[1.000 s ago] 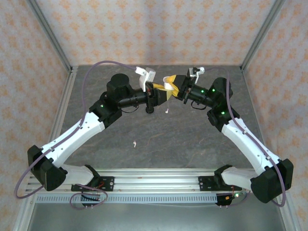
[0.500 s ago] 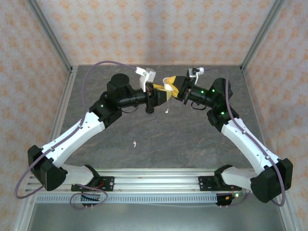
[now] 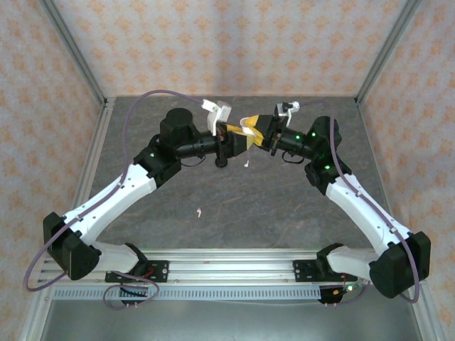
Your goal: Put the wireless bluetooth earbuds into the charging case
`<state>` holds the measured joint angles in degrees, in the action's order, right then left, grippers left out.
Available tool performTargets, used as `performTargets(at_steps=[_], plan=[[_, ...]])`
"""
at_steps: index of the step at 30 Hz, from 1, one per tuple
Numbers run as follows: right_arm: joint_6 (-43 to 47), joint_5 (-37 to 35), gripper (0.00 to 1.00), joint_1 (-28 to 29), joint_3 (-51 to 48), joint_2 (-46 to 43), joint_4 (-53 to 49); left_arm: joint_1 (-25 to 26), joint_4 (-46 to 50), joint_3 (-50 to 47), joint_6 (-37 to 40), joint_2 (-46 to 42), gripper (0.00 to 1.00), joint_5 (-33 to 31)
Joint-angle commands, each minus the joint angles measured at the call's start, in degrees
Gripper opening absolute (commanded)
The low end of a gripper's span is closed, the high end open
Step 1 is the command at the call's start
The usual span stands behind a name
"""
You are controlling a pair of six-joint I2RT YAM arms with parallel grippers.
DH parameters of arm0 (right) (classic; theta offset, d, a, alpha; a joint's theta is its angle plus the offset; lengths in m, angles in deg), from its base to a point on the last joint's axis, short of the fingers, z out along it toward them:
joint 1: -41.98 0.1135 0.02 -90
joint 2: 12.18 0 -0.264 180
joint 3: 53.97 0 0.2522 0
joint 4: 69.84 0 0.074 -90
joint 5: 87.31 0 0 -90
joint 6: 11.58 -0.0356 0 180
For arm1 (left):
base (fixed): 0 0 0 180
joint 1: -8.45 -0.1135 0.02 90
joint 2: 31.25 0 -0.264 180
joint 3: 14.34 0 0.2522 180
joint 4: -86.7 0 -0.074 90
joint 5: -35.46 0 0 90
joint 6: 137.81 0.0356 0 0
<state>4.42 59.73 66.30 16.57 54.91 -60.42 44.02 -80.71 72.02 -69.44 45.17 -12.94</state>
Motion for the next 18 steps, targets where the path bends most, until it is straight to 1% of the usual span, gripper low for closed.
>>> performTargets(at_steps=[1,8,13,18], plan=[[1.09,4.05,0.12,0.61,-1.48,0.45,0.13,-0.24,-4.91,3.22,-0.52,0.21,0.45,0.92],[1.14,4.49,0.11,0.63,-2.54,0.43,0.08,-0.24,-4.47,3.17,0.01,-0.27,0.45,0.85],[0.97,5.11,0.11,0.56,-2.72,1.99,0.11,-0.25,-4.10,3.08,0.30,-0.47,0.52,0.78],[0.53,5.50,0.11,0.56,-2.73,2.25,0.28,-0.29,-4.28,2.99,0.29,-0.53,0.52,1.17]])
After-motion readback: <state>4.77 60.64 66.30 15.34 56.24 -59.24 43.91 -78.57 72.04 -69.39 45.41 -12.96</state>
